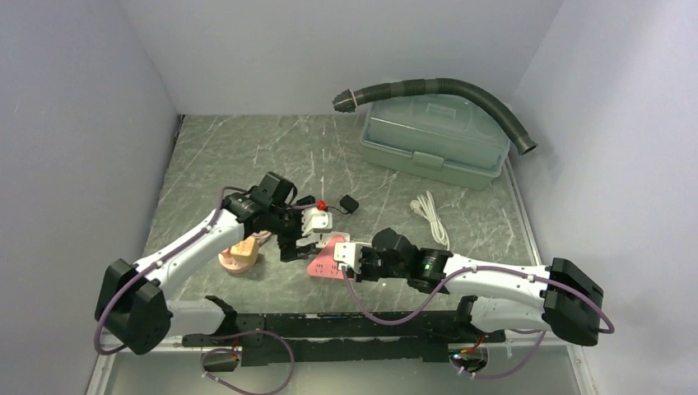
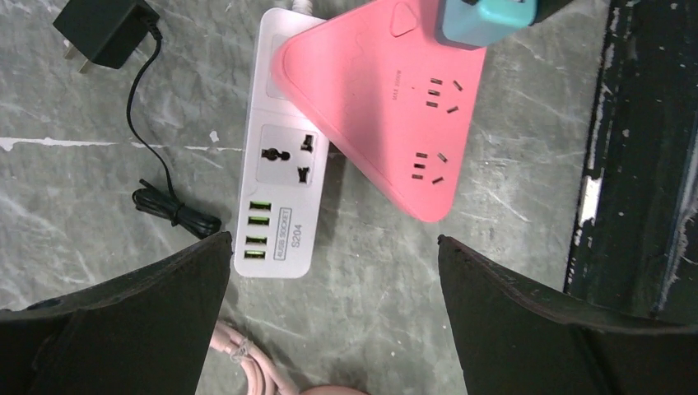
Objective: Insert the plug
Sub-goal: Insert the plug into the socket.
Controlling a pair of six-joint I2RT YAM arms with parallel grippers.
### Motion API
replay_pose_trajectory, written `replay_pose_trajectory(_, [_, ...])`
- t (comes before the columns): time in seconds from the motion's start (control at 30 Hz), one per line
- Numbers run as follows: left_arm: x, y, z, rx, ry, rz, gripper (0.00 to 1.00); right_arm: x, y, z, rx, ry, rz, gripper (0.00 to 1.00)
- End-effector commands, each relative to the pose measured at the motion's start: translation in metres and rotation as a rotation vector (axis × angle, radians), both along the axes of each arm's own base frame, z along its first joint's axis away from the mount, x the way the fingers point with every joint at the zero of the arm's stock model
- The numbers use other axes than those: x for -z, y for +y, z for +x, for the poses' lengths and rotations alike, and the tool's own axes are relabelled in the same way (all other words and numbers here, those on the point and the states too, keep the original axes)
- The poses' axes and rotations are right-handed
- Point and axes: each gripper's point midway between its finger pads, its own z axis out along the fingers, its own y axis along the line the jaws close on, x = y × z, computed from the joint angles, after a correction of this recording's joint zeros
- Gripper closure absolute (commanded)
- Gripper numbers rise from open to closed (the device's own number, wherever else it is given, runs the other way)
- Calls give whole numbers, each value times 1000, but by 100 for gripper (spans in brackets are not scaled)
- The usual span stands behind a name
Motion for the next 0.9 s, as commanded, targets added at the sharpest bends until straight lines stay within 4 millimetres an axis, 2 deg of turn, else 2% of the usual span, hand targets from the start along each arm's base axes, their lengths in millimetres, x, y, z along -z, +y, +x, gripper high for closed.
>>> replay_pose_trajectory(0.0, [4,-17,12,21,-27,-58,0,11,-6,-9,-14,36,-54,100])
replay_pose_trajectory(0.13, [20,-21,17,-1,15,-46,2,18,-5,-14,-14,34,-64,100])
replay_pose_trajectory(0.37, [23,-31,17,10,62,-68,7,34,-9,-19,-4,16,-110,100])
replay_pose_trajectory(0.67, [18,-36,13,33,83,-92,10,30,-7,-21,26,13,-76,100])
replay_pose_trajectory(0.87, [20,-45,24,48,55,-109,3,24,-1,-23,26,29,-29,100])
